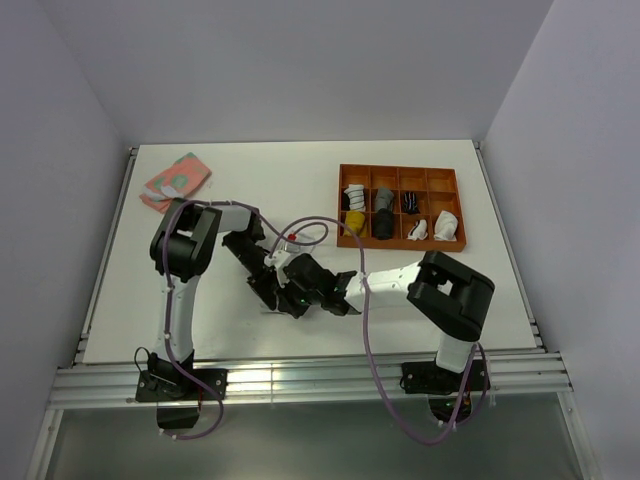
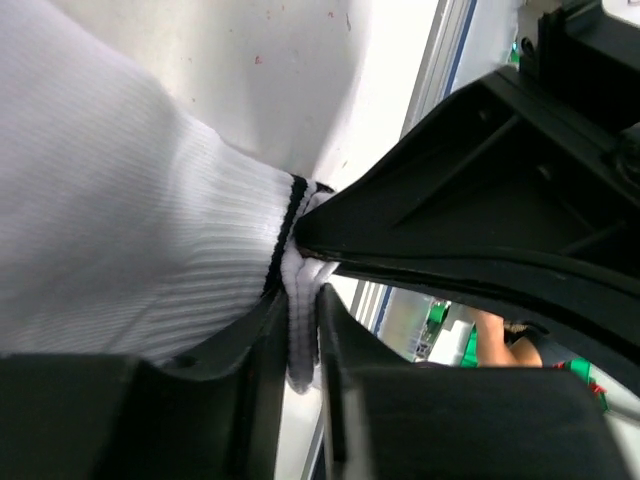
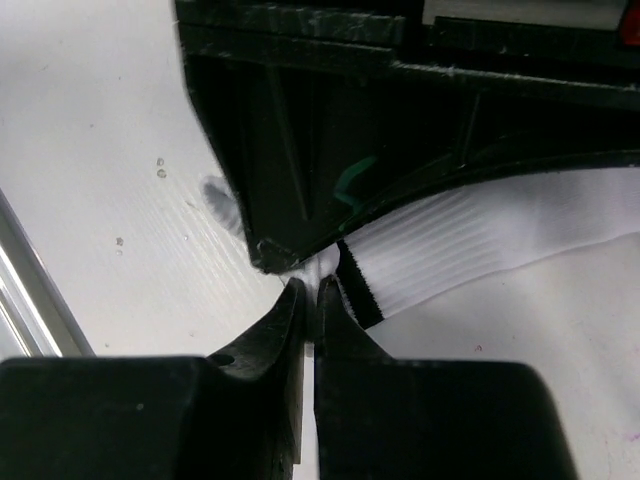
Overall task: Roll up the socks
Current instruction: Roll the sock at the center of the board.
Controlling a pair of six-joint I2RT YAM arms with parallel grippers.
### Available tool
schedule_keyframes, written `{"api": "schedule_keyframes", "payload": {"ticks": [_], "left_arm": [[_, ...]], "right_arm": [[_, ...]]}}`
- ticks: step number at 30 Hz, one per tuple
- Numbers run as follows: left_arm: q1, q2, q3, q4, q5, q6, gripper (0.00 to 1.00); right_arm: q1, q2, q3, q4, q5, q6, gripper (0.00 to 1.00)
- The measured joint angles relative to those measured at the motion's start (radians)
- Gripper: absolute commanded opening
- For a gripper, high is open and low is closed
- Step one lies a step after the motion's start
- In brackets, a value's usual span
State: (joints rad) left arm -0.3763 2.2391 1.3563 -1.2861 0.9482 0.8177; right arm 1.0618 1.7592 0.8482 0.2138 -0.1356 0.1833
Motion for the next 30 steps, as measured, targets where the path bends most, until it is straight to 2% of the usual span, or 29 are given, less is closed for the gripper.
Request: {"api": "schedule_keyframes", "payload": {"ticks": [4, 8, 14, 18, 22, 26, 30], "left_arm": [[0.002, -0.051, -0.034, 0.05, -0.004, -0.049, 0.34], [0.003, -0.148, -0.076, 0.172, -0.013, -0.121, 0.37], [0.025, -0.318, -0.164, 0.437, -0.074, -0.307, 0.36], [0.081, -0.422, -0.236, 0.62, -0.143, -0.439, 0.37], [0.188, -0.507, -0.282, 0.766, -0.186, -0.53, 0.38], [0.279, -0.579, -0.327, 0.87, -0.24, -0.554, 0.39], [0.285, -0.692, -0.422, 0.953, -0.294, -0.538, 0.44]], "right_arm": [[-0.01, 0.007, 0.015, -0.018, -0.001, 0.026, 0.0], [-0.034, 0.007, 0.016, -0.028, -0.028, 0.061, 0.0], [-0.068, 0.007, 0.03, -0.068, -0.099, 0.082, 0.0], [-0.093, 0.019, 0.061, -0.125, -0.154, 0.093, 0.0], [-0.139, 0.044, 0.107, -0.204, -0.218, 0.117, 0.0], [-0.187, 0.094, 0.192, -0.305, -0.282, 0.146, 0.0], [-0.235, 0.177, 0.326, -0.44, -0.348, 0.157, 0.0]]}}
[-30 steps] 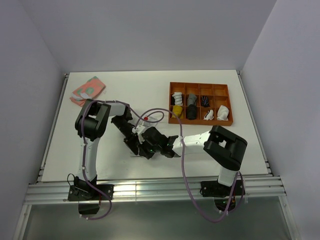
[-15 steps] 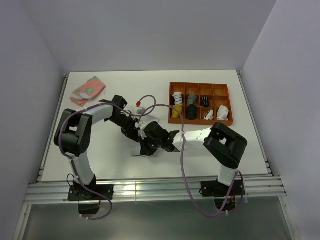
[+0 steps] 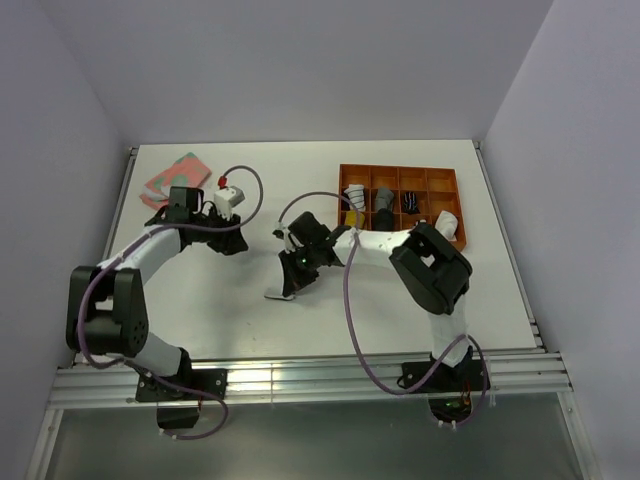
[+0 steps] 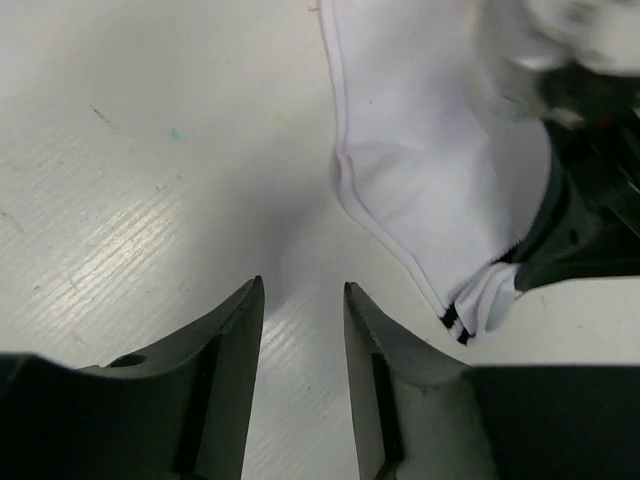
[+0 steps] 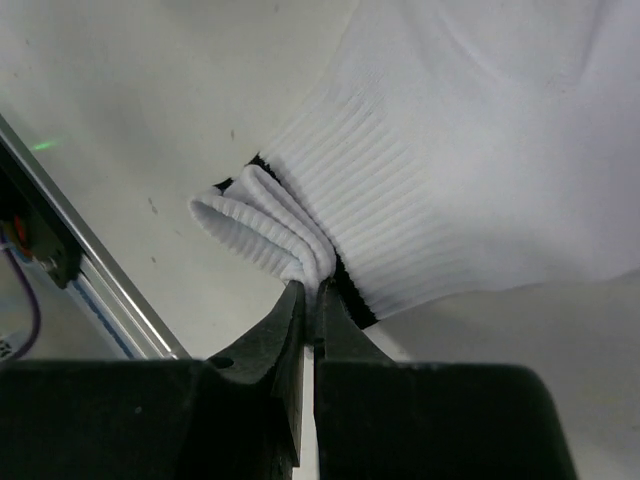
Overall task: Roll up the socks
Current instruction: Roll the sock at the center of the board.
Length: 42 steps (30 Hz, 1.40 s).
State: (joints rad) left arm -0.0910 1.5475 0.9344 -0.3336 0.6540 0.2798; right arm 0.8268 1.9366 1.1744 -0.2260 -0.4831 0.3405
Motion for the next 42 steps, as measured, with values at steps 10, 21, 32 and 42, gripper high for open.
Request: {"api": "schedule_keyframes", "payload": {"ticks": [10, 21, 32, 42], "left_arm": [[-0.16, -0.38, -0.283, 0.187, -0.158, 0.241, 0.57], [-0.409, -0.46, -0.471, 0.313, -0.274, 0.396, 0.55], [-0.596, -0.472, -0.542, 0.367, -0.344, 0.438, 0.54], [-0.695, -0.365, -0.571, 0.444, -0.405, 0.424, 0.49]], "right_arm": [[-0.079, 0.162, 0.211, -0.224, -0.181, 0.009, 0.0], [-0.152, 0.222, 0.23, -0.286, -0.348, 0.038, 0.0], [-0.173, 0.256, 0.263, -0.334, -0.383, 0.063, 0.0], [-0.178, 0.264, 0.265, -0.336, -0.398, 0.067, 0.0]]}}
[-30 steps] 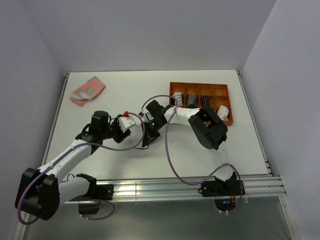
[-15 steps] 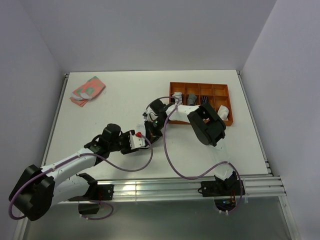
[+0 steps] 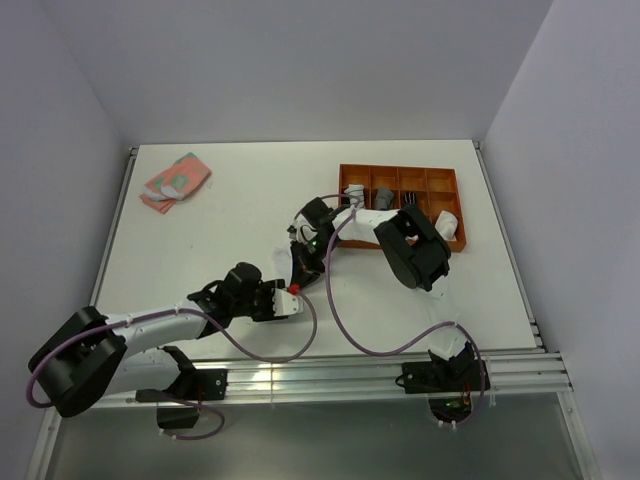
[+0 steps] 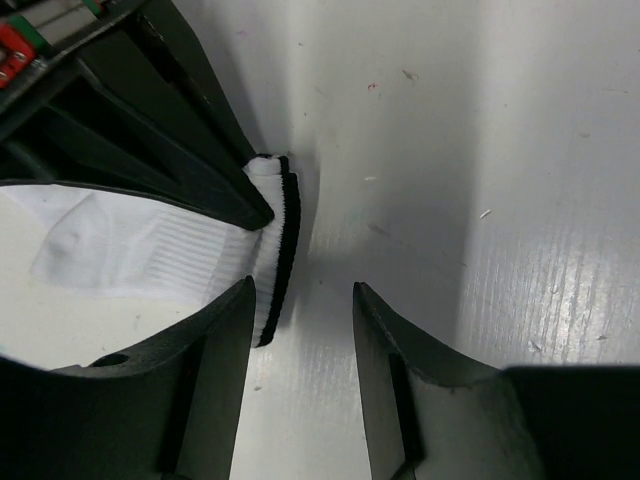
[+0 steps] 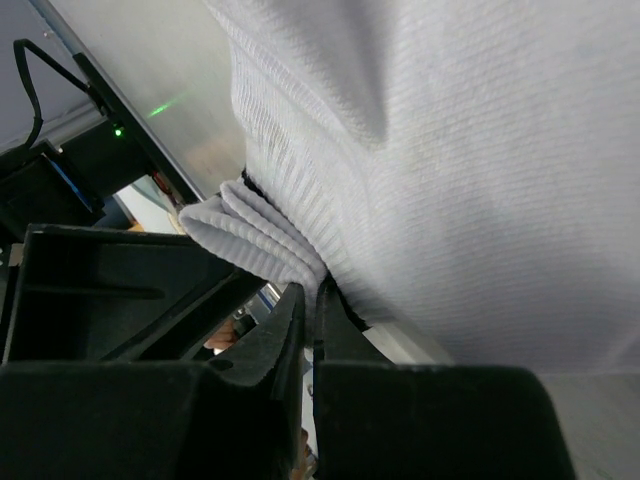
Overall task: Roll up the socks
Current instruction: Roll the sock at the center of the board.
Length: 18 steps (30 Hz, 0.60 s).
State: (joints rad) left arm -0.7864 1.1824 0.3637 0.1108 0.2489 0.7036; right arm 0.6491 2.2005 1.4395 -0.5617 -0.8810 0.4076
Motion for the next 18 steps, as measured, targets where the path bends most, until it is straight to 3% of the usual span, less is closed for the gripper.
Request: {"api": "schedule_keyframes", "payload": {"ticks": [18], "left_arm": [[-0.001, 0.159, 0.085, 0.041, -0.011, -0.016, 0.45]], "right_arm": [[-0.01, -0.01, -0.026, 0.004, -0.009, -0.016, 0.0]]}}
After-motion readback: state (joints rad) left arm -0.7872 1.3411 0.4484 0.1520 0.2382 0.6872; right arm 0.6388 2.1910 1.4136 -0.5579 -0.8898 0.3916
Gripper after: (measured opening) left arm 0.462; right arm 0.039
